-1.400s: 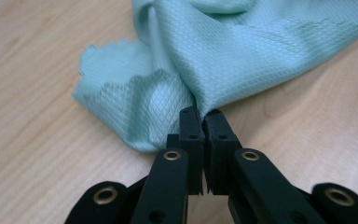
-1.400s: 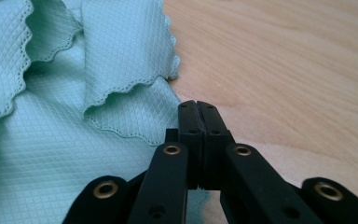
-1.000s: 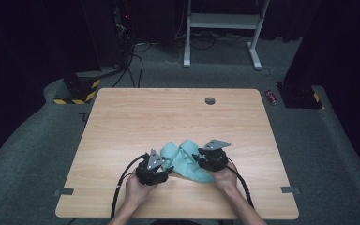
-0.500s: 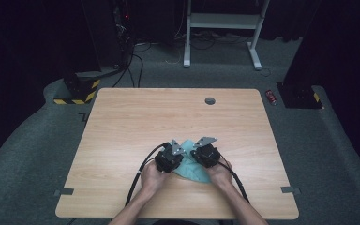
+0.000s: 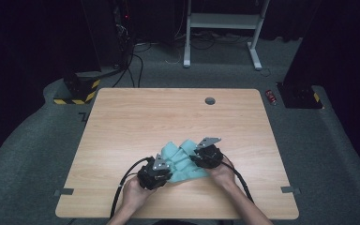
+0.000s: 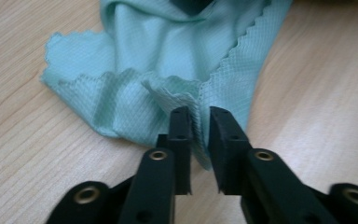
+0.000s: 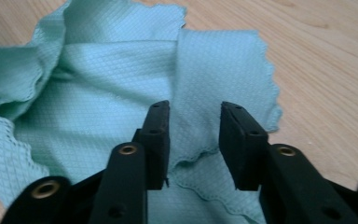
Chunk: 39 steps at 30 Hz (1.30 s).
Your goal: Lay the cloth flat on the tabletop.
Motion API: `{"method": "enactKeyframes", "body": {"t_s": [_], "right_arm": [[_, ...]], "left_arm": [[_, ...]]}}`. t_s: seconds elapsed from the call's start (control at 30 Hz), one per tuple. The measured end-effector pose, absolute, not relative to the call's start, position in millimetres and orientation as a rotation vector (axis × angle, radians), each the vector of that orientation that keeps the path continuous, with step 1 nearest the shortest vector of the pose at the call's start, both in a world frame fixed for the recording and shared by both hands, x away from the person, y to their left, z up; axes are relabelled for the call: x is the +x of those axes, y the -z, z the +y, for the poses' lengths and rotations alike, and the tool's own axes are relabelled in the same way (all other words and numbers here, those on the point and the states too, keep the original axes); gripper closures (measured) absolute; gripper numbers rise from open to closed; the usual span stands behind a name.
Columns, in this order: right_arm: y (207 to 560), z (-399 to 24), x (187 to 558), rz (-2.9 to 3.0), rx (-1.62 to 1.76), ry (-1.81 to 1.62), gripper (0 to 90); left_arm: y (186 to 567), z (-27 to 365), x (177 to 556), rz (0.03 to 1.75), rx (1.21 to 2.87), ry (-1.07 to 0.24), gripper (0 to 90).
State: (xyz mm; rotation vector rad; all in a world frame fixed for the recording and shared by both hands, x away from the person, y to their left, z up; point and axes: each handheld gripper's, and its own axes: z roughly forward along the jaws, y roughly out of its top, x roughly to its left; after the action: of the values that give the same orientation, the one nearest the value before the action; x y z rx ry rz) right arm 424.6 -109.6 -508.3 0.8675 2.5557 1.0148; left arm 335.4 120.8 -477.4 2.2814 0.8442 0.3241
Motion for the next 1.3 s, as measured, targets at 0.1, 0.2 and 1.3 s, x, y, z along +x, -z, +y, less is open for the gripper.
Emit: {"method": "enactKeyframes", "body": {"t_s": [0.1,0.2,1.3], "right_arm": [[511,-106,423,2.562,0.85,-0.99,59.6],[513,-104,423,2.56,0.823,-0.95,62.6],[499,-171,404,2.477,0.916,-1.013,66.2]], "left_arm": [[467,122,339,0.867,2.221,-0.379,64.3],[462,124,359,0.914,2.155,-0.373,54.4],[505,112,444,1.07,2.279,-0.357,80.6]]}}
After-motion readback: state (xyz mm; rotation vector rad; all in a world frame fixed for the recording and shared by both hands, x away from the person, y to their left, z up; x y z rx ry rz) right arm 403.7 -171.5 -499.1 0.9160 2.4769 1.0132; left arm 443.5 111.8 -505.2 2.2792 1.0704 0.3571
